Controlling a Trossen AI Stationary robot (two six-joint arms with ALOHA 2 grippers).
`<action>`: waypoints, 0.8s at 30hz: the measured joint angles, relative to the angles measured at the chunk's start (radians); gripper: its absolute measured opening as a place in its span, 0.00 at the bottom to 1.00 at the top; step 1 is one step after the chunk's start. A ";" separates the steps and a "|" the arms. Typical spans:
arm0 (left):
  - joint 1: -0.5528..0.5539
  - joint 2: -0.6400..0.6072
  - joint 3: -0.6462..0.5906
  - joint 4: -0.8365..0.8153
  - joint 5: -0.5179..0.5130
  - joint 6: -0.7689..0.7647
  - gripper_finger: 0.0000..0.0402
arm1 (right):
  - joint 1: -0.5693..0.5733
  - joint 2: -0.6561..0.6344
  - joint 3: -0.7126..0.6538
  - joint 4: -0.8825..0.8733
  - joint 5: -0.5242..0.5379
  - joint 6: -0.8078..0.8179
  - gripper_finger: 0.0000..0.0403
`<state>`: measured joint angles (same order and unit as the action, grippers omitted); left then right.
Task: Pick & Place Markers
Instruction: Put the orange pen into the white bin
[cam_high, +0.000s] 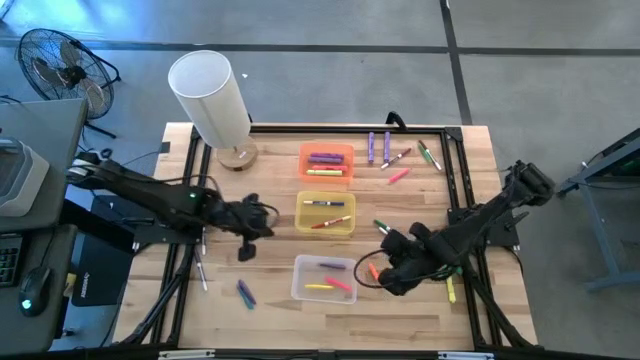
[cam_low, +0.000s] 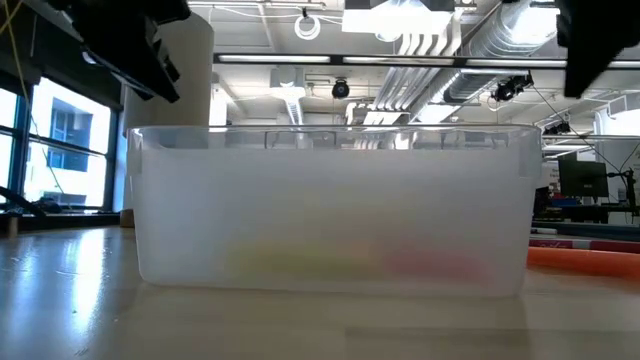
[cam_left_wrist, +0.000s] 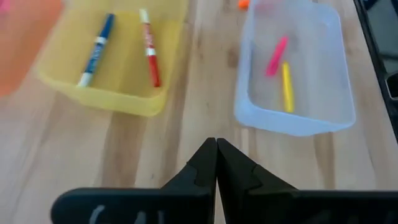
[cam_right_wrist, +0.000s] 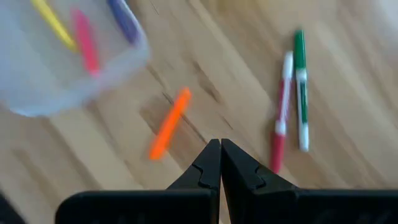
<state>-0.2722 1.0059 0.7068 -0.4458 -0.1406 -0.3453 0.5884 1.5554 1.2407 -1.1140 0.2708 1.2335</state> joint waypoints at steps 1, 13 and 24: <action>0.000 -0.031 -0.022 0.003 -0.008 -0.002 0.00 | -0.011 0.020 0.000 -0.004 -0.029 -0.001 0.00; -0.002 -0.139 -0.082 -0.107 -0.028 0.049 0.00 | -0.066 0.228 0.000 0.085 -0.153 0.147 0.03; -0.002 -0.139 -0.082 -0.168 -0.080 0.157 0.00 | -0.072 0.319 0.000 0.241 -0.230 0.217 0.25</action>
<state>-0.2741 0.8665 0.6247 -0.6140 -0.2203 -0.1882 0.5159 1.8740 1.2404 -0.8735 0.0412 1.4508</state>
